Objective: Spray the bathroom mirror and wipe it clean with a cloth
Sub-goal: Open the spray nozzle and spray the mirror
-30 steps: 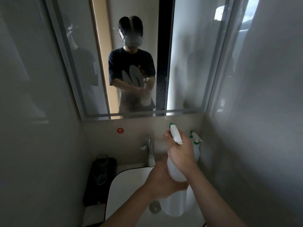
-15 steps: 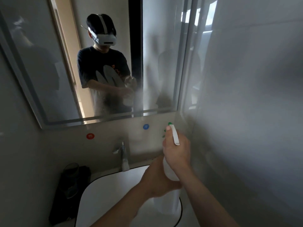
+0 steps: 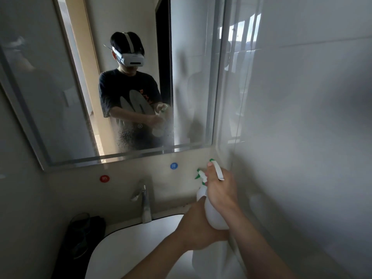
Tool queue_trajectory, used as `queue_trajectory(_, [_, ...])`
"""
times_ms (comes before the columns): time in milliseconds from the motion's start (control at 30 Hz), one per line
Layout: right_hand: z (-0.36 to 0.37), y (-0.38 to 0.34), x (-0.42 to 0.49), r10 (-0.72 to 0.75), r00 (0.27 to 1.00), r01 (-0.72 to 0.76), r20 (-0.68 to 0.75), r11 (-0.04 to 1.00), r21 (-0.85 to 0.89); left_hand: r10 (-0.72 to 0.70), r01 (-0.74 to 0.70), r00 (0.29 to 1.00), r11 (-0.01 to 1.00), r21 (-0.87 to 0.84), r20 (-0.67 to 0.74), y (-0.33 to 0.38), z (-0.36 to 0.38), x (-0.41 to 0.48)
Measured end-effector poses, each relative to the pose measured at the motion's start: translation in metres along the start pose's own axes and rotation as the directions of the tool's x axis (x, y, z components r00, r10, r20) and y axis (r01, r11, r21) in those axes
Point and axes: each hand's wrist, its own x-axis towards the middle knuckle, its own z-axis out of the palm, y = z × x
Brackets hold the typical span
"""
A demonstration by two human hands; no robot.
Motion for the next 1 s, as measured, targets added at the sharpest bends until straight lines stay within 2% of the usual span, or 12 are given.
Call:
queue_trajectory(233, [-0.008,0.004,0.008,0.01,0.997,-0.009,-0.075,1.0,0.011,0.015,-0.016,0.998,1.0,0.016,0.063,0.008,-0.002,0.012])
queue_trajectory(467, [-0.014,-0.014,0.024,-0.038,0.999,0.037,0.011,0.992,0.121,0.035,-0.035,0.999,0.999,0.029,0.022,0.022,-0.01,0.022])
queue_trajectory(633, [-0.017,-0.017,0.028,-0.044,0.998,0.047,-0.051,0.997,0.067,0.023,-0.024,1.0,0.994,0.109,0.018,0.033,-0.016,0.024])
queue_trajectory(800, [-0.02,-0.025,0.024,-0.029,0.997,0.037,-0.077,0.994,0.099,0.013,-0.014,1.0,0.986,0.168,0.006,0.04,-0.019,0.025])
queue_trajectory(1000, [-0.024,-0.034,0.029,-0.155,0.982,0.165,-0.106,0.983,0.086,0.031,-0.029,1.0,0.984,0.176,-0.004,0.052,-0.024,0.028])
